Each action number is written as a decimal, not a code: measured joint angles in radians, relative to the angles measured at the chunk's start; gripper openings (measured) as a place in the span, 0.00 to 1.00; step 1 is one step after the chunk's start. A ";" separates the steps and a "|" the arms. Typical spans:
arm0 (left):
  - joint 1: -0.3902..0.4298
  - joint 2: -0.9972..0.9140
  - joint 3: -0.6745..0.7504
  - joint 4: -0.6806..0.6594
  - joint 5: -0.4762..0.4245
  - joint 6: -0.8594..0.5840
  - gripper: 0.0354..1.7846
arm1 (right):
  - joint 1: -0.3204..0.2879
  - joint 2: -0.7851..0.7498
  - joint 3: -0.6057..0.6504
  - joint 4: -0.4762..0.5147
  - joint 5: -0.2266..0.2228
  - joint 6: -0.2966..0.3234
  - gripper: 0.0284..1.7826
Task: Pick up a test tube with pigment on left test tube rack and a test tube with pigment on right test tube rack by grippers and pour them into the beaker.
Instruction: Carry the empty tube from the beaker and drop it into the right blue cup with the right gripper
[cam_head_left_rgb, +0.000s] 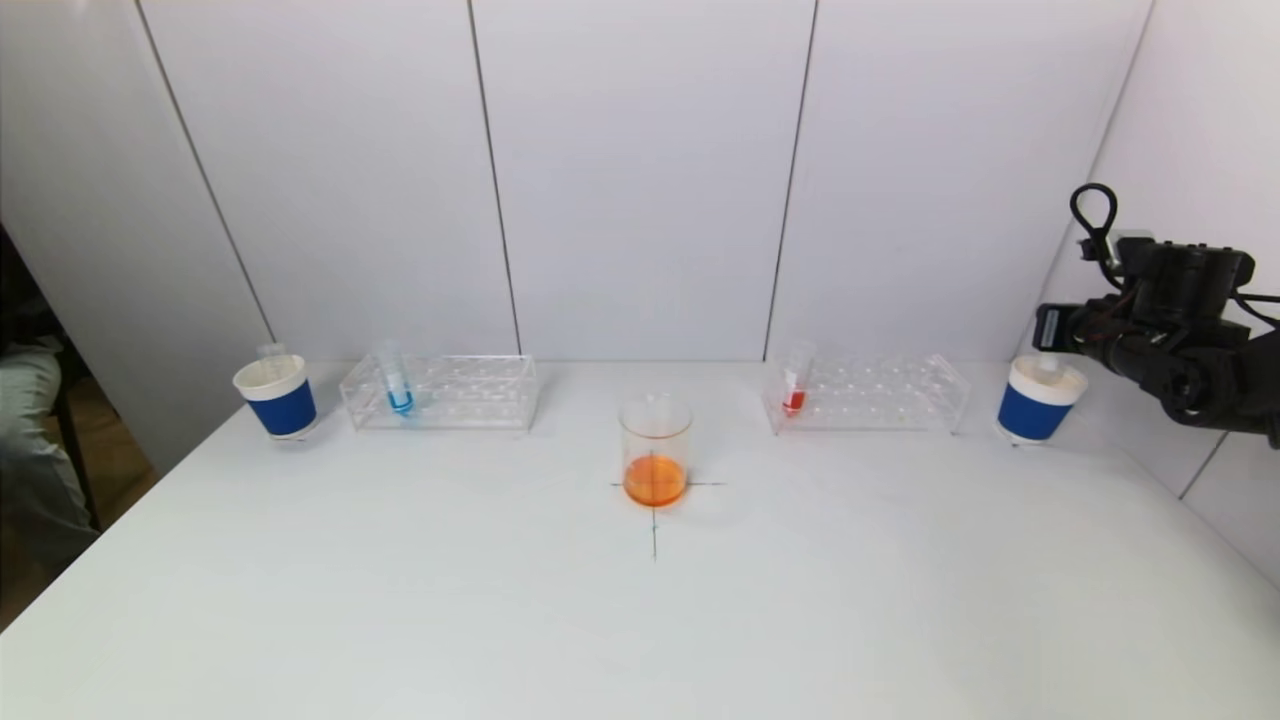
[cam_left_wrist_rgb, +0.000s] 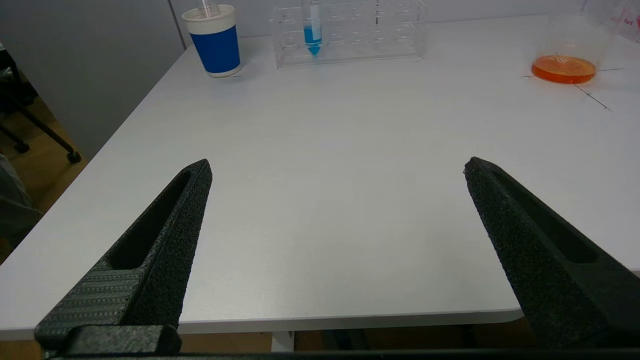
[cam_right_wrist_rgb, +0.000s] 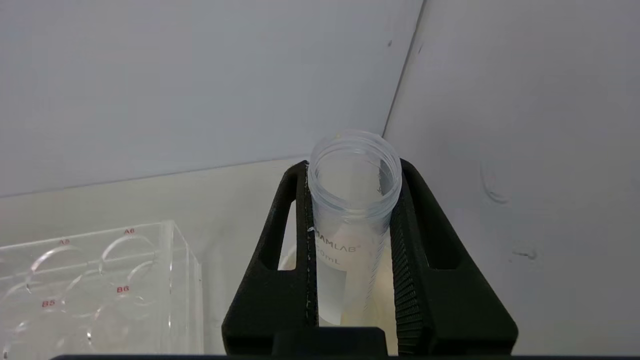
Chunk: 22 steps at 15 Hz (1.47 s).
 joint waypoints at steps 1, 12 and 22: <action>0.000 0.000 0.000 0.000 0.000 0.000 0.99 | -0.001 0.001 0.011 -0.001 0.000 0.001 0.26; 0.000 0.000 0.000 0.000 0.000 0.000 0.99 | -0.019 0.020 0.084 -0.087 0.004 -0.002 0.26; 0.000 0.000 0.000 0.000 0.000 0.000 0.99 | -0.020 0.029 0.087 -0.088 0.005 -0.001 0.26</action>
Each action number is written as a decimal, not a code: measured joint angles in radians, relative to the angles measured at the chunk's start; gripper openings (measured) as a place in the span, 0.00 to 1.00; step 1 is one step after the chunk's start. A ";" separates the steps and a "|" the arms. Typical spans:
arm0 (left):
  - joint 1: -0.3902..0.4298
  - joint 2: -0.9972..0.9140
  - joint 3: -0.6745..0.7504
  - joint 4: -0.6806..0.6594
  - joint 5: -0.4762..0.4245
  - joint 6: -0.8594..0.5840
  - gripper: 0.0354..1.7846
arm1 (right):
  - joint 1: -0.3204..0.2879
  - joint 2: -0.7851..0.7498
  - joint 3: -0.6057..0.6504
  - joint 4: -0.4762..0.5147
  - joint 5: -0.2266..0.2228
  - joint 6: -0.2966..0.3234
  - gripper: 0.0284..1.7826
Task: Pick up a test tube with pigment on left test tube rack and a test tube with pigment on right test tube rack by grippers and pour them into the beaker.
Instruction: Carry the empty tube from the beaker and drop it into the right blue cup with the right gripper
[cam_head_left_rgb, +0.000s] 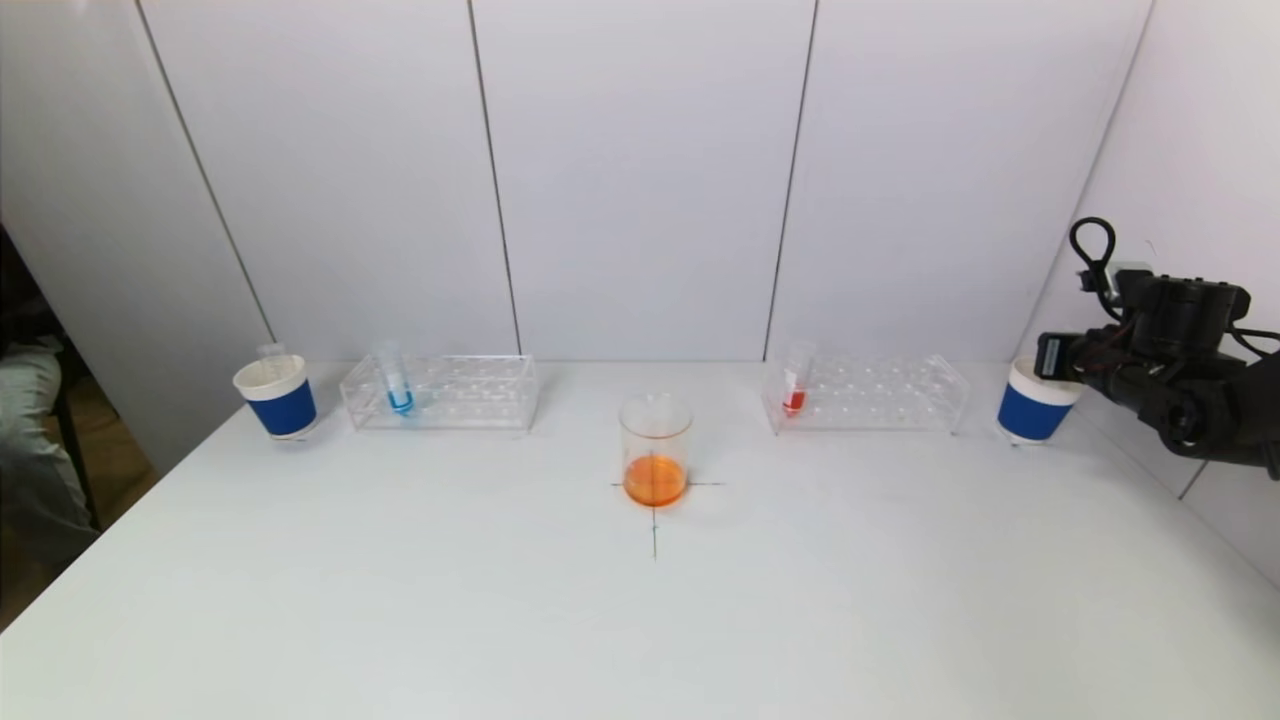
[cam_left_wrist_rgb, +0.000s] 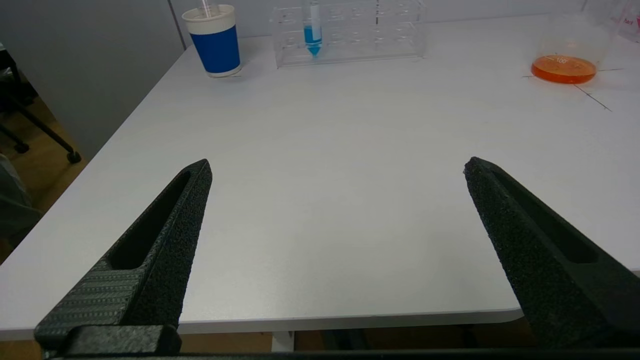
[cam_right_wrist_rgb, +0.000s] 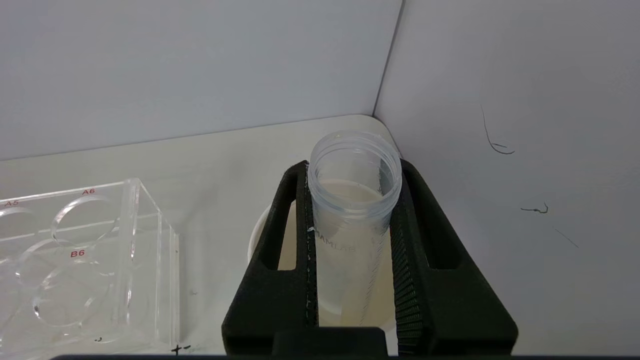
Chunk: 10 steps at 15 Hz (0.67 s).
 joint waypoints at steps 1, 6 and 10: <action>0.000 0.000 0.000 0.000 0.000 -0.001 0.99 | 0.000 0.000 0.000 0.000 0.000 0.000 0.26; 0.000 0.000 0.000 0.000 0.000 0.000 0.99 | 0.000 0.000 0.000 0.000 0.005 -0.001 0.29; 0.000 0.000 0.000 0.000 0.000 0.000 0.99 | 0.000 -0.001 0.001 0.001 0.005 -0.001 0.52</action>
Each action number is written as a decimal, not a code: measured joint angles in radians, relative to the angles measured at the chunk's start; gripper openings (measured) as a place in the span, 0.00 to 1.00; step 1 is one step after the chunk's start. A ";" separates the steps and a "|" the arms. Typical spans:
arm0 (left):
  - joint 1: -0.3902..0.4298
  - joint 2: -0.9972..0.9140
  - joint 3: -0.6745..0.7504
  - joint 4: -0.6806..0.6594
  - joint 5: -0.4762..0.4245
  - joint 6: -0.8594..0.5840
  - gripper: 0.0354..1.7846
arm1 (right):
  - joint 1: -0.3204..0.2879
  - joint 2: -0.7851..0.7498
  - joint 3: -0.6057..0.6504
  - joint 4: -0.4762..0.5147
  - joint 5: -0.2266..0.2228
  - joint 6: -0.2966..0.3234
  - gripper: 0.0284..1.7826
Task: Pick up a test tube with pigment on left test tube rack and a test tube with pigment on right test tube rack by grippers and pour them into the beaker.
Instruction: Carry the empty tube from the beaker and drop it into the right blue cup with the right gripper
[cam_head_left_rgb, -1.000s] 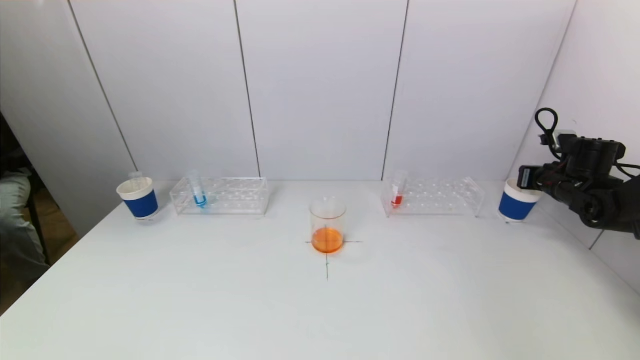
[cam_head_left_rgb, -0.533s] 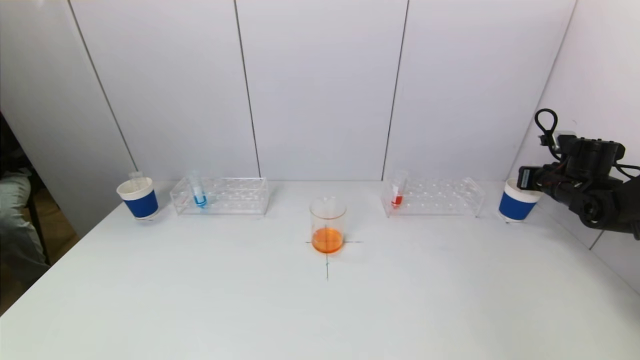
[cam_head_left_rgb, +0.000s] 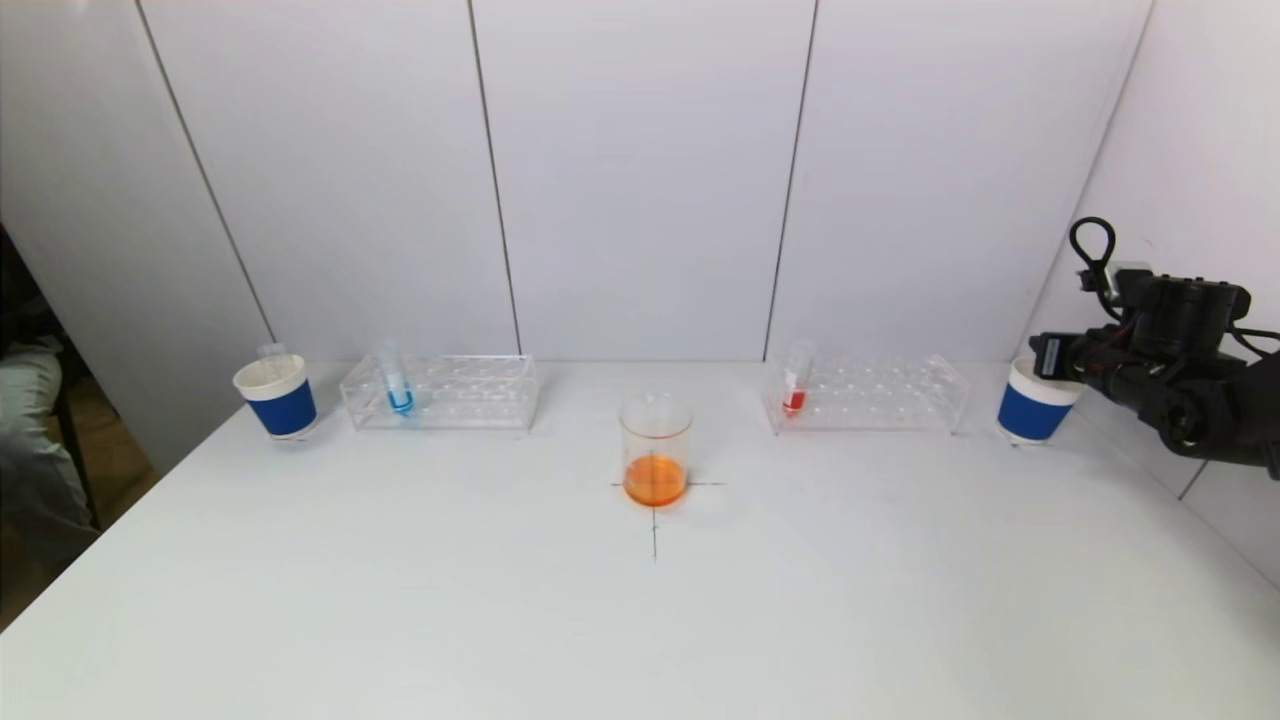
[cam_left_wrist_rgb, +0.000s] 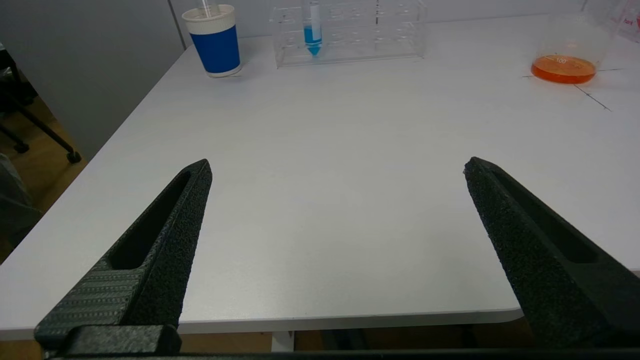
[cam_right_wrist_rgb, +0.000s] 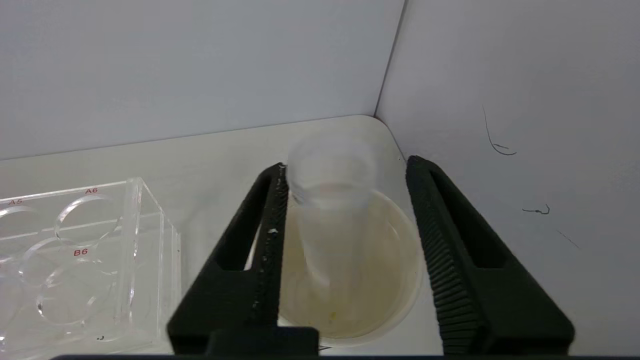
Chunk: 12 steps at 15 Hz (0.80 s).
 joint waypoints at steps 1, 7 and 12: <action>0.000 0.000 0.000 0.000 0.000 0.000 0.99 | 0.000 0.000 0.000 0.000 0.000 0.000 0.63; 0.000 0.000 0.000 0.000 0.000 0.000 0.99 | 0.002 -0.024 -0.003 0.008 0.000 -0.005 0.98; 0.000 0.000 0.000 0.000 0.000 0.000 0.99 | 0.067 -0.183 0.081 0.017 -0.002 -0.008 0.99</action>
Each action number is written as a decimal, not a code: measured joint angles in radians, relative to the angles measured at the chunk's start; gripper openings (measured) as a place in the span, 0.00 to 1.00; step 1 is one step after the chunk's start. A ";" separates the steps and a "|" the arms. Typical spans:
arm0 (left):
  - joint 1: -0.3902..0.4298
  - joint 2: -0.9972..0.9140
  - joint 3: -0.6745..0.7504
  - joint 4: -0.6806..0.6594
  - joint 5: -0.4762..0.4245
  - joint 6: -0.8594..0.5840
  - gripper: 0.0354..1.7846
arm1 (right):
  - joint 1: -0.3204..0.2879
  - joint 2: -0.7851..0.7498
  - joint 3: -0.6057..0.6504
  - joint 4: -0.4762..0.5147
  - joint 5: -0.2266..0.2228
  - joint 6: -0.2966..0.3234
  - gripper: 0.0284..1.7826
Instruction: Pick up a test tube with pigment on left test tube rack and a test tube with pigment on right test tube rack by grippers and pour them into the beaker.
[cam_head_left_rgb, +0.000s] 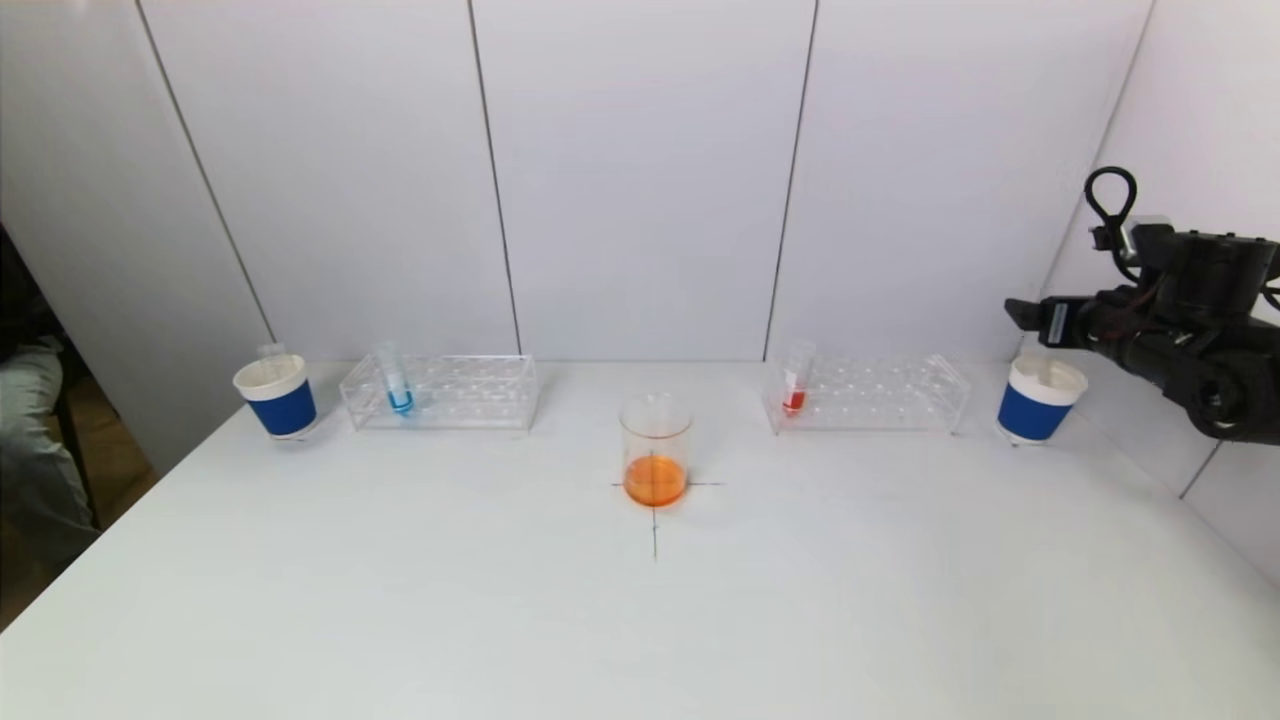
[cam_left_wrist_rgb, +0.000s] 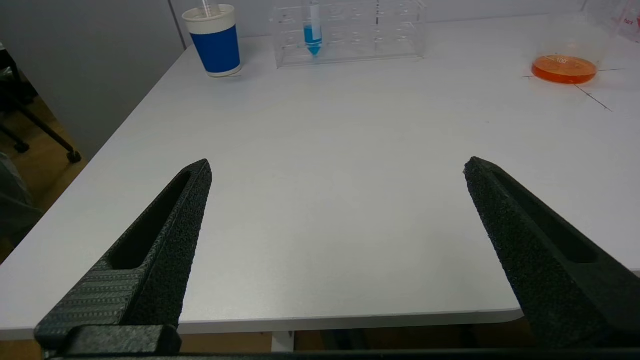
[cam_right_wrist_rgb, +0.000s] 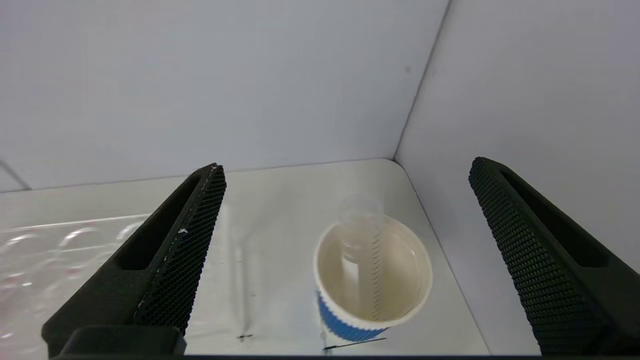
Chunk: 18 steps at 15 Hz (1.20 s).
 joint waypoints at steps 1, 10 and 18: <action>0.000 0.000 0.000 0.000 0.000 0.000 0.99 | 0.025 -0.053 0.039 0.000 0.000 0.000 0.99; 0.000 0.000 0.000 0.000 0.000 0.000 0.99 | 0.216 -0.705 0.601 -0.016 -0.062 0.001 0.99; 0.000 0.000 0.000 0.000 0.000 0.000 0.99 | 0.184 -1.249 0.957 0.029 -0.088 0.000 0.99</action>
